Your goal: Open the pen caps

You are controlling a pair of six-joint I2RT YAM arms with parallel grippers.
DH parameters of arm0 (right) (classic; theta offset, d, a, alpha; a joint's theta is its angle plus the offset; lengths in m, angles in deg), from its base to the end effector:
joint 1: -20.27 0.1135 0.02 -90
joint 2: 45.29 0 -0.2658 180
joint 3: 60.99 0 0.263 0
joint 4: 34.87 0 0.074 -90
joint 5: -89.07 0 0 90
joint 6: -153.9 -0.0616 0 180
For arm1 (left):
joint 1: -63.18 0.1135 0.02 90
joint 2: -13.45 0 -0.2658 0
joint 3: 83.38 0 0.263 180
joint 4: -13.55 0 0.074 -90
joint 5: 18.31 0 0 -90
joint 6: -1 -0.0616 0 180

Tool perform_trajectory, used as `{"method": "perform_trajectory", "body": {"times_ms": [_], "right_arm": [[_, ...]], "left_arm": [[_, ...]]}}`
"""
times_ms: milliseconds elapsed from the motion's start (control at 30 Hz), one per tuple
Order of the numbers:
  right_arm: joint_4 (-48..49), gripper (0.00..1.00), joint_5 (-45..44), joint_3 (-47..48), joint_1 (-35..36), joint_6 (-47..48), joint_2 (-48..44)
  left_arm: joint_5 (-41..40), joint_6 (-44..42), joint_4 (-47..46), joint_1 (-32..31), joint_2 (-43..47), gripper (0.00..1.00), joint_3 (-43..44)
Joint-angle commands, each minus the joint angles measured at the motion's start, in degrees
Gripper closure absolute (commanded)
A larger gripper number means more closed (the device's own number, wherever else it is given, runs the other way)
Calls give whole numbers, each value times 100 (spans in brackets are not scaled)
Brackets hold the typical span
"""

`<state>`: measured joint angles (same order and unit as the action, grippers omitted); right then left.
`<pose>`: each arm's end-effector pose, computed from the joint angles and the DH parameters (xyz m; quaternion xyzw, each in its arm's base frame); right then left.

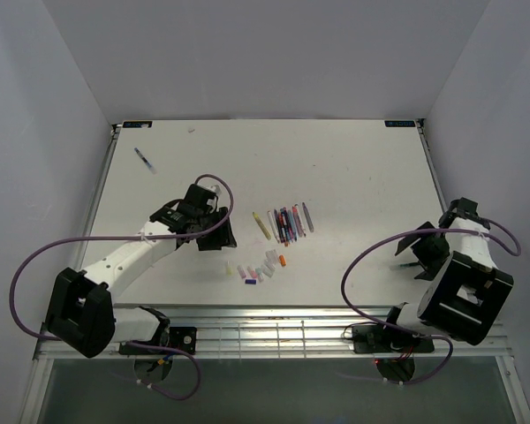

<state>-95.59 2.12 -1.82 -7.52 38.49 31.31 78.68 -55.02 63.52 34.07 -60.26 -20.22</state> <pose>0.2113 -0.1077 0.1607 0.4428 0.8903 0.0243 0.1037 0.2327 -0.1381 0.2028 -0.0255 0.9651 -0.1831 0.1856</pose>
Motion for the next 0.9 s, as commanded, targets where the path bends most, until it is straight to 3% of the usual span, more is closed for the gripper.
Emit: {"method": "perform_trajectory", "body": {"times_ms": [0, 433, 533, 700, 867], "right_arm": [[358, 17, -138, -62, -42, 71, 66], [385, 23, -1042, 324, -33, 27, 1094], [411, 36, -1122, 403, -33, 141, 1348], [394, 42, -1245, 430, 2, 325, 1691], [498, 71, -1210, 377, 125, 545, 1902]], "left_arm": [[119, -84, -126, -25, 261, 41, -84], [58, -163, -171, -25, 402, 40, -5], [5, -128, -171, -25, 410, 40, -40], [-100, -93, -92, -25, 410, 40, -93], [-311, -110, 84, -25, 402, 40, -85]]}}
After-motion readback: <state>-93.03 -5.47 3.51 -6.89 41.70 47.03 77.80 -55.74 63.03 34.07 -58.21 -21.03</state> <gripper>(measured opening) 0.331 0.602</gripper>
